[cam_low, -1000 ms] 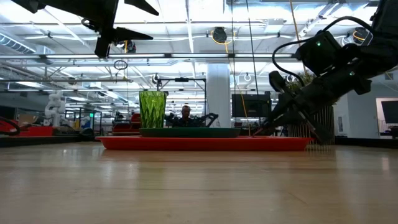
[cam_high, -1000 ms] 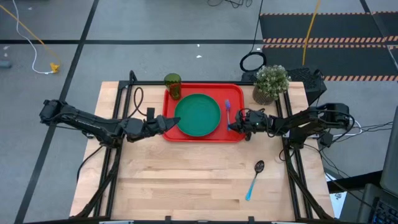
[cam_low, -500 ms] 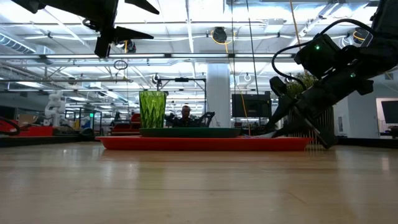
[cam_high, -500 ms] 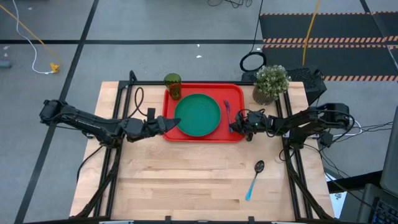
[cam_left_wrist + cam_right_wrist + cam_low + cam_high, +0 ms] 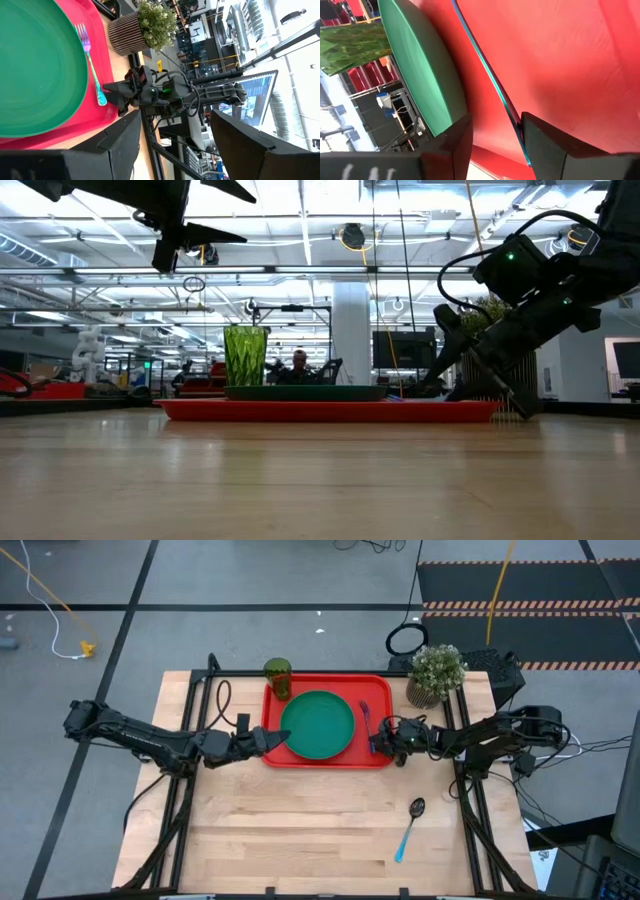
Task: Pick and place plate/cup/fork/spoon on tray
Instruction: Put the blue fork on the orange serving tray to the right of the green plate
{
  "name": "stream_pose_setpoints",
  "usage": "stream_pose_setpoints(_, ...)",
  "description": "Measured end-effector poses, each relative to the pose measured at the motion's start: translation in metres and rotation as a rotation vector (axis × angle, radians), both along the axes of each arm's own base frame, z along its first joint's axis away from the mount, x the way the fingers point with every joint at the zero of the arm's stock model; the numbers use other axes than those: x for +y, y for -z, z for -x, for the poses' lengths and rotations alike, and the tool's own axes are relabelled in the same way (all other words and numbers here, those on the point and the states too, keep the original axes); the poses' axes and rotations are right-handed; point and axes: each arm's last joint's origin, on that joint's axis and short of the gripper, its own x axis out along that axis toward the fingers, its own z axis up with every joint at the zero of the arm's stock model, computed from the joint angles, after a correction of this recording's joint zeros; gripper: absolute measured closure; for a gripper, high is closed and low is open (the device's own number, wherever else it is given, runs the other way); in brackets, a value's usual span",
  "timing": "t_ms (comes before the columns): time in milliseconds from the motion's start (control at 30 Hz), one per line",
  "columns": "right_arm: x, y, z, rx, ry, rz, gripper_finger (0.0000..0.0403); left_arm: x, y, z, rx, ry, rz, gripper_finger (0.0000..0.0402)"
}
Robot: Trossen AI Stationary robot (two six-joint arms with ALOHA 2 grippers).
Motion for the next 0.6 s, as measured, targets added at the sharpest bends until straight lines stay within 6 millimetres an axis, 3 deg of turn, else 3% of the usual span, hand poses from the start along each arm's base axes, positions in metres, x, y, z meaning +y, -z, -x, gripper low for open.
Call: stream_pose_setpoints(600,-0.0001,0.0009,0.0022,0.086,-0.128,0.209,0.0245,0.0057,-0.0001,-0.0006,0.002,-0.025,-0.007,0.0160)
